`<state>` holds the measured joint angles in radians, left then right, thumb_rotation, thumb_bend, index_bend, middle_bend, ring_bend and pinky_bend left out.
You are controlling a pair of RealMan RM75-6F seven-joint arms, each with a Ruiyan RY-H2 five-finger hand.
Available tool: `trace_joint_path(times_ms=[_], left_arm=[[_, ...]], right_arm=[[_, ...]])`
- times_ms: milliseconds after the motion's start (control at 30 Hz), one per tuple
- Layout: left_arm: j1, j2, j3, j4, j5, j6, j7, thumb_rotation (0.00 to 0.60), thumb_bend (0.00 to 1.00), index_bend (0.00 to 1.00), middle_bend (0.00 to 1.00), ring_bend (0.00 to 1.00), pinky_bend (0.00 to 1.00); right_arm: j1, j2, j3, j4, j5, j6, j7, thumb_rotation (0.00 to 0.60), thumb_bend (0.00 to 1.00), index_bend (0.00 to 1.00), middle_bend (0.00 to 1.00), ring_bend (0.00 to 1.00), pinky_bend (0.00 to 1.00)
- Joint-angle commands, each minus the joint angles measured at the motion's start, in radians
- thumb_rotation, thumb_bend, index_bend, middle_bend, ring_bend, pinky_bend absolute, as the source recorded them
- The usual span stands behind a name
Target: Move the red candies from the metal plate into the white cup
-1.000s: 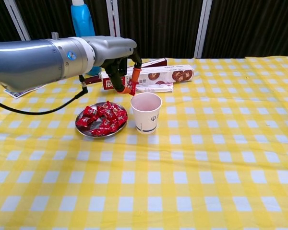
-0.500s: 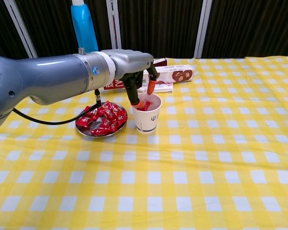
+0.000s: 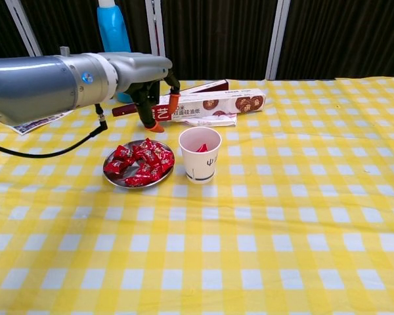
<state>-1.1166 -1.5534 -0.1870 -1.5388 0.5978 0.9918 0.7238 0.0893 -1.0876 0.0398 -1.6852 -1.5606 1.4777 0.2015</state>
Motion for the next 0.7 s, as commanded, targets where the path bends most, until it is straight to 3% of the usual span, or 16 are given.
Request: trace_joint_path(times_ms=[33,333,567,700], left_arm=[[0.018,0.017,0.023,0.0,-0.029,-0.007,0.009,0.6,0.25,0.46,0.95,0.98,1.0],[0.018,0.018,0.097,0.065,0.028,-0.142,-0.002,0.6,0.25,0.47,0.95,0.98,1.0],[0.024,0.027,0.172,0.131,0.256,-0.222,-0.042,0.6,0.25,0.47,0.95,0.98,1.0],[0.042,0.007,0.176,0.173,0.329,-0.24,-0.114,0.6,0.25,0.45,0.95,0.98,1.0]], right_arm=[[0.001,-0.001,-0.001,0.0,-0.001,-0.002,-0.002,0.6,0.39,0.0,0.0,0.0,0.0],[0.001,-0.002,0.001,-0.001,0.004,-0.002,-0.006,0.6,0.39,0.0,0.0,0.0,0.0],[0.002,0.0,0.001,0.0,0.002,-0.005,-0.001,0.6,0.39,0.0,0.0,0.0,0.0],[0.003,0.0,0.0,-0.001,0.002,-0.007,-0.002,0.6,0.39,0.0,0.0,0.0,0.0]])
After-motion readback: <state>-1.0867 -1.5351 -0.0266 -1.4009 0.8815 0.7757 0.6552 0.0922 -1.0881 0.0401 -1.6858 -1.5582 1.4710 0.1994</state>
